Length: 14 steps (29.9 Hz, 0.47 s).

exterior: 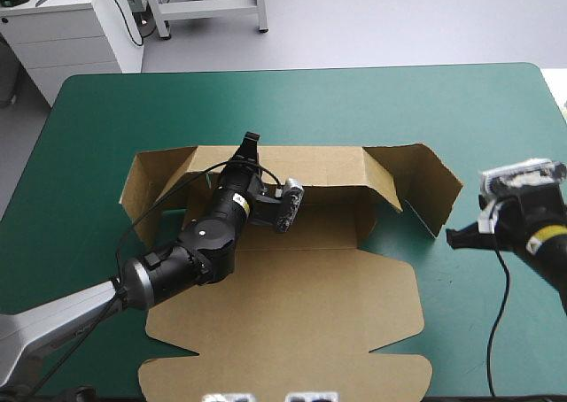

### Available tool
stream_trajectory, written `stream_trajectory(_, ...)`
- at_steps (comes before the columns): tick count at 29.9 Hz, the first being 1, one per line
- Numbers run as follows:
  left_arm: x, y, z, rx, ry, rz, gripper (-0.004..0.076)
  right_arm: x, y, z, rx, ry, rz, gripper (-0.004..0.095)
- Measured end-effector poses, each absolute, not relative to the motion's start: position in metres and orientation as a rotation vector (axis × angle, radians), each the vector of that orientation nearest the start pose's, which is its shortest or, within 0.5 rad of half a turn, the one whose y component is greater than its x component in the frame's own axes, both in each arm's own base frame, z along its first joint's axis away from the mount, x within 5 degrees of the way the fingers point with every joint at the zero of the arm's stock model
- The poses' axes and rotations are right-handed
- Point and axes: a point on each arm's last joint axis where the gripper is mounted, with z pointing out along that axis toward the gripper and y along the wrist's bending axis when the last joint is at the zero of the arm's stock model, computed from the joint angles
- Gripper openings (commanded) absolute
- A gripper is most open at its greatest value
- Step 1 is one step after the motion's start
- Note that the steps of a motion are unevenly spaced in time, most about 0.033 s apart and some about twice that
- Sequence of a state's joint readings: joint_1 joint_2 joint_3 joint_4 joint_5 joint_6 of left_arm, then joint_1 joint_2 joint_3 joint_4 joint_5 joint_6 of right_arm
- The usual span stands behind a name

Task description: Fold the box

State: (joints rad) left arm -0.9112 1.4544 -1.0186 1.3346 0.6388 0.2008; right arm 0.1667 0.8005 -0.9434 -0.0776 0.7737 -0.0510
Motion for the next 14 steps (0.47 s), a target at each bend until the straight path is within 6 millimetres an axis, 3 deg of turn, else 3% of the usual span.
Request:
stream_trajectory(4,0.233,-0.215,0.306,1.812,1.133,0.984,-0.0008,0.193,0.028,0.398,-0.306,2.152,-0.033,-0.0014)
stream_trajectory(14,0.233,-0.215,0.306,1.802,1.143,0.977,-0.0008,0.290,0.049,0.394,-0.404,2.250,-0.001,-0.0014)
